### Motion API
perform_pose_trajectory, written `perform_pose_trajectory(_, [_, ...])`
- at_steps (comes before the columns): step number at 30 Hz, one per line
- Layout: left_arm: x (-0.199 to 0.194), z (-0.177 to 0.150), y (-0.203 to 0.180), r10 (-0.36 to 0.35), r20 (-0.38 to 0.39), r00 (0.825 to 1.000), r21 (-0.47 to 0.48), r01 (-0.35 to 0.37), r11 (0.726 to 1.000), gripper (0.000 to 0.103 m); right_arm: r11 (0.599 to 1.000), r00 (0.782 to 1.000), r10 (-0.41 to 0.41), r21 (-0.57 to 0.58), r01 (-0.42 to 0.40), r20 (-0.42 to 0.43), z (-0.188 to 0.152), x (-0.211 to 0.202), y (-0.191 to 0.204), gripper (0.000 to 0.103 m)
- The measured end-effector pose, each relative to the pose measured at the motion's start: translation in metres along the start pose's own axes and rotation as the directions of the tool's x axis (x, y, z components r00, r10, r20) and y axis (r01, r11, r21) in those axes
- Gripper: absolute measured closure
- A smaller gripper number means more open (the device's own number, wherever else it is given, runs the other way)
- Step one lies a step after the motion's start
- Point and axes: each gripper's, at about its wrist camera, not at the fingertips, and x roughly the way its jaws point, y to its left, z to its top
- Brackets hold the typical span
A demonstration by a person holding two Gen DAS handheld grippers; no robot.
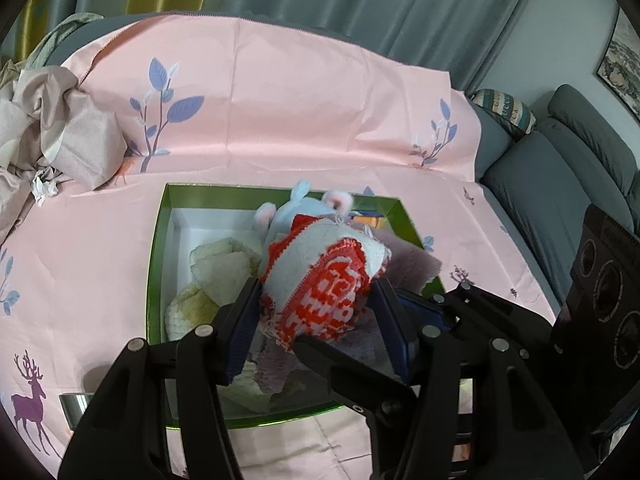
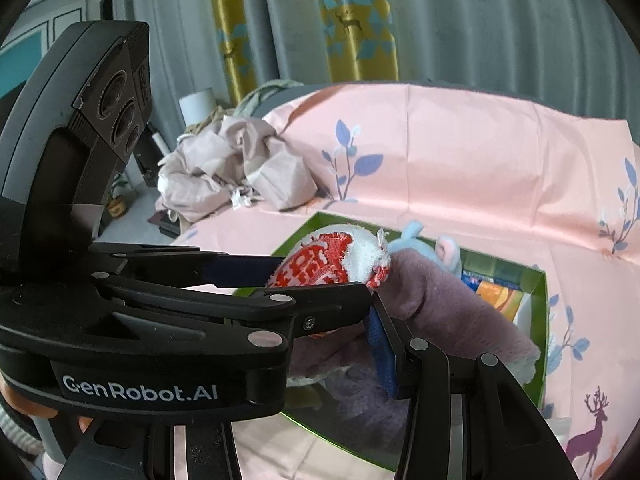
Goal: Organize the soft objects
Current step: 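Lift the patterned ball with both tools and carry it over the green box, then lower the patterned ball onto the towel and open both tools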
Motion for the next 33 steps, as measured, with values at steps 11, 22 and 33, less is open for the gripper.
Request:
perform_pose_trajectory(11, [0.022, -0.006, 0.009, 0.035, -0.06, 0.998, -0.01, -0.036, 0.999, 0.05, 1.0, 0.998, -0.011, 0.025, 0.013, -0.06, -0.006, 0.017, -0.004, 0.055])
perform_pose_trajectory(22, [0.025, -0.009, 0.004, 0.062, -0.076, 0.995, -0.008, -0.062, 0.998, 0.045, 0.999, 0.996, -0.039, 0.031, 0.042, -0.082, -0.011, 0.015, -0.008, 0.055])
perform_pose_trajectory(33, [-0.004, -0.01, -0.005, 0.175, -0.025, 0.984, 0.032, -0.174, 0.984, 0.014, 0.99, 0.989, -0.129, 0.048, 0.133, -0.069, -0.015, -0.014, -0.017, 0.041])
